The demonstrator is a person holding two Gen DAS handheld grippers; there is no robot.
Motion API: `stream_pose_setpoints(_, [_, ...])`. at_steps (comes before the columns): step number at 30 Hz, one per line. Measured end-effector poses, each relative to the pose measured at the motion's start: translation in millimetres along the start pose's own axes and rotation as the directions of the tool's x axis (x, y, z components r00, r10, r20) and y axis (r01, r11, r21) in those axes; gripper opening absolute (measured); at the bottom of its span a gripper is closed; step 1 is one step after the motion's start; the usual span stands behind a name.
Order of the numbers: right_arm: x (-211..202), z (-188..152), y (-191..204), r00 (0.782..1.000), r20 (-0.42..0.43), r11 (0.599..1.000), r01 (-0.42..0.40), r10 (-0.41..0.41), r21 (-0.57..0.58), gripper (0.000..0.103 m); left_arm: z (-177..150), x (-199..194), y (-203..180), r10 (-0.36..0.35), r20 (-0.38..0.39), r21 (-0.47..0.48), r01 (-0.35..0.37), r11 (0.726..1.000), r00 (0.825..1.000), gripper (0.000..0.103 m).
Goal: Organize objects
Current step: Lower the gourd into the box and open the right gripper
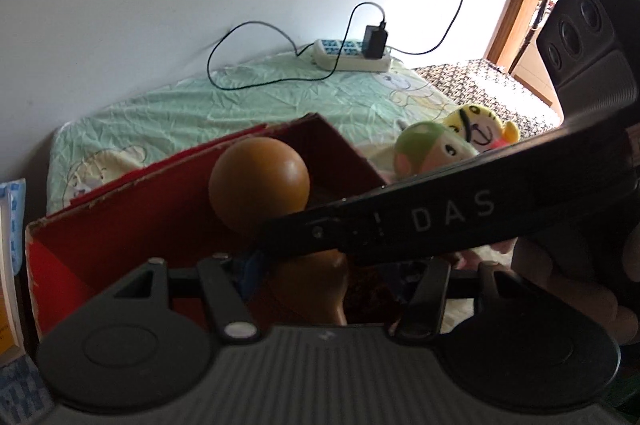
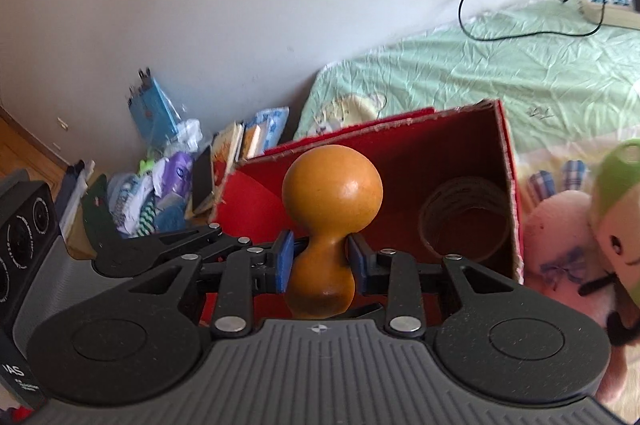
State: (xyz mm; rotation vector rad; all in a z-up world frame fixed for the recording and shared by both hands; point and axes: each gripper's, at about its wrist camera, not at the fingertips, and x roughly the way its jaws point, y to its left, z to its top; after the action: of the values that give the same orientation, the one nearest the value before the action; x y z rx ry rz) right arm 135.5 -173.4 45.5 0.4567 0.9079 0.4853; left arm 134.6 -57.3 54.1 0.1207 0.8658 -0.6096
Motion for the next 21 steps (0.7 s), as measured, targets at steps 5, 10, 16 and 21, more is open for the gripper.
stream_pose_setpoints(5, [37.8,5.3,-8.1,0.997,-0.074,0.999,0.023,-0.024,-0.023,0.034,-6.5,26.3,19.6,0.002,-0.079,-0.037,-0.005,0.999,0.997,0.059])
stream_pose_setpoints(10, [59.8,7.8,-16.3,0.991,-0.129,0.999,0.039,-0.043,-0.033,0.033,-7.8,50.3,33.3,0.012,-0.141,-0.059,-0.02,0.998,0.99,0.058])
stream_pose_setpoints(16, [78.0,-0.7,-20.6,0.978,-0.172,0.992,0.106,-0.116,-0.065,0.017,-8.4,53.8,38.4,0.014,-0.163,-0.077,-0.027,0.997,0.987,0.058])
stream_pose_setpoints(21, [77.6,-1.7,-24.1,0.979,-0.158,0.992,0.12,-0.126,-0.042,0.023,-7.6,55.0,37.7,0.021,-0.164,-0.071,-0.033,0.997,0.986,0.058])
